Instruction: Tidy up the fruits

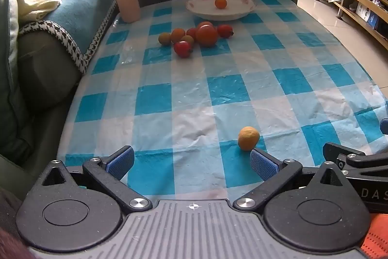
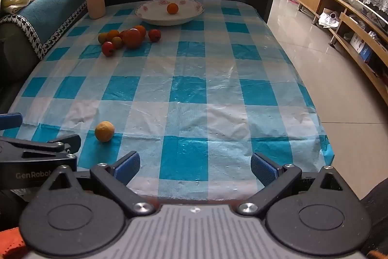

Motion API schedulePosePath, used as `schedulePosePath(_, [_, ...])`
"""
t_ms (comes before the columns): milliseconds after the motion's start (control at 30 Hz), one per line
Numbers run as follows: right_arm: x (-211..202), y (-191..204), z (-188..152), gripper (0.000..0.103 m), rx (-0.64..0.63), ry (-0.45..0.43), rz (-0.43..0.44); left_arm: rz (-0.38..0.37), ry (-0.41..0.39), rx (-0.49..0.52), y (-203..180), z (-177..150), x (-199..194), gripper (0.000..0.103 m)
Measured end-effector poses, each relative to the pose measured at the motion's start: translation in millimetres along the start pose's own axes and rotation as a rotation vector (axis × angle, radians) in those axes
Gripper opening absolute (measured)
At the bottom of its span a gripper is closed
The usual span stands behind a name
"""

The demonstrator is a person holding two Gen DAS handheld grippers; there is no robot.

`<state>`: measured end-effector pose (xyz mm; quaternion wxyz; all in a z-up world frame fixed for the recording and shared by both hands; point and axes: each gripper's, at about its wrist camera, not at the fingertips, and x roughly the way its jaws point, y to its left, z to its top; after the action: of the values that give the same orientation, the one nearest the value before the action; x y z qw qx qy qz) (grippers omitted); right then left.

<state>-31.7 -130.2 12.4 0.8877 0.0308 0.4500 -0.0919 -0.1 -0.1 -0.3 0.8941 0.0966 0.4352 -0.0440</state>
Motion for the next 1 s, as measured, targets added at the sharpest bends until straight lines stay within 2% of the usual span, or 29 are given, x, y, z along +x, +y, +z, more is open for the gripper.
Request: schedulePosePath(1000, [12,1,1,0.103,0.014,0.037,0.01,-0.021,0.061,-0.037,1,-2,12,0.099])
